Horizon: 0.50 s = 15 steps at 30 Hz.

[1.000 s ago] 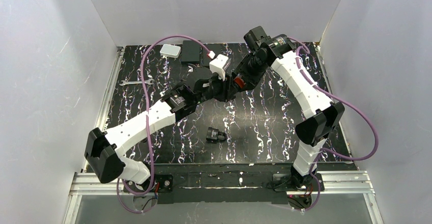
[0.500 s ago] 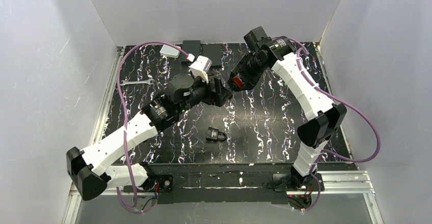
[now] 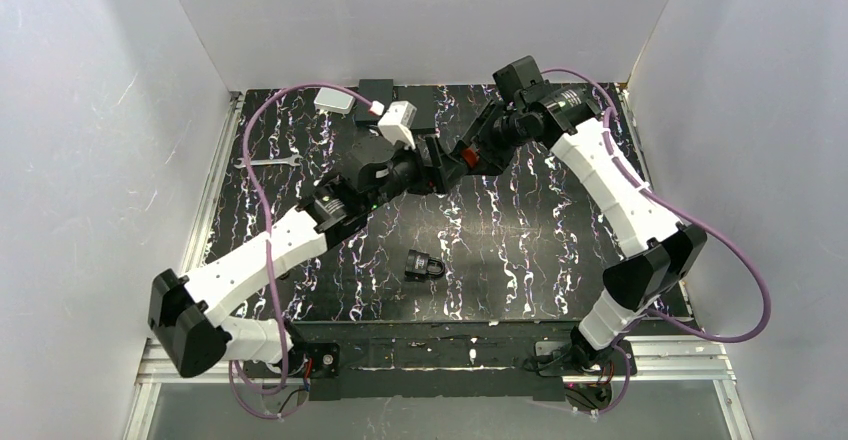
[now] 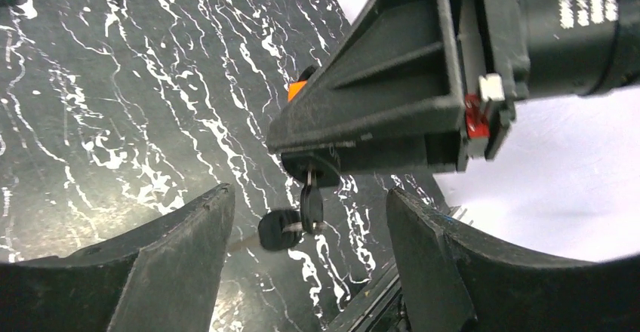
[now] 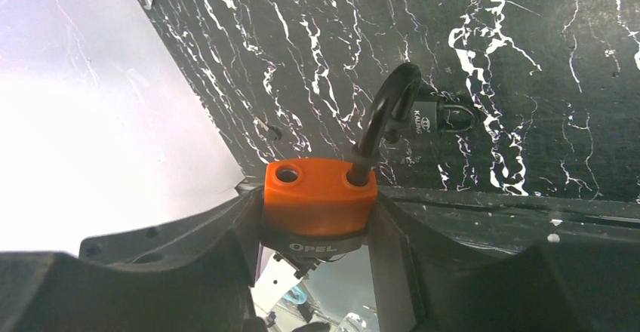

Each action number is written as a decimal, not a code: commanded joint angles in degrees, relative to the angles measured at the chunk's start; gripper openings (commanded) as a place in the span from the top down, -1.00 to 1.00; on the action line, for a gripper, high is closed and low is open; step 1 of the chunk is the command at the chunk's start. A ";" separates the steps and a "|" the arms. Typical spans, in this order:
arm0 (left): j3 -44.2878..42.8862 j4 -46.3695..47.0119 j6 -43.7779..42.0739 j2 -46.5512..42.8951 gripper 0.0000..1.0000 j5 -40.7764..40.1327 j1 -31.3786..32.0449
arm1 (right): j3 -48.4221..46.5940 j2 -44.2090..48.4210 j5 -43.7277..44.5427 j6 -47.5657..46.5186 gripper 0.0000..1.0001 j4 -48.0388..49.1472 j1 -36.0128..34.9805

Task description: Unlock with the key

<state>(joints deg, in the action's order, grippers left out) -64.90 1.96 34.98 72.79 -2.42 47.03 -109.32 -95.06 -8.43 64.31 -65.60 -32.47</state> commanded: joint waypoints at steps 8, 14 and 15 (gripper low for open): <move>-5.97 2.64 7.92 6.64 -0.05 -3.14 -0.30 | 2.62 5.34 -2.87 0.90 0.97 7.45 0.36; -6.02 2.62 10.34 8.30 0.83 -2.94 -0.36 | 5.61 6.98 -4.06 2.22 0.97 10.77 0.65; -5.77 2.61 10.66 8.27 0.96 -3.03 -0.37 | 5.92 7.16 -4.11 2.29 0.97 10.94 0.71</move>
<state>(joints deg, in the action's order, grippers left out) -69.10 4.24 44.01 80.58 -3.37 47.06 -104.25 -91.54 -10.48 65.17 -59.12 -32.06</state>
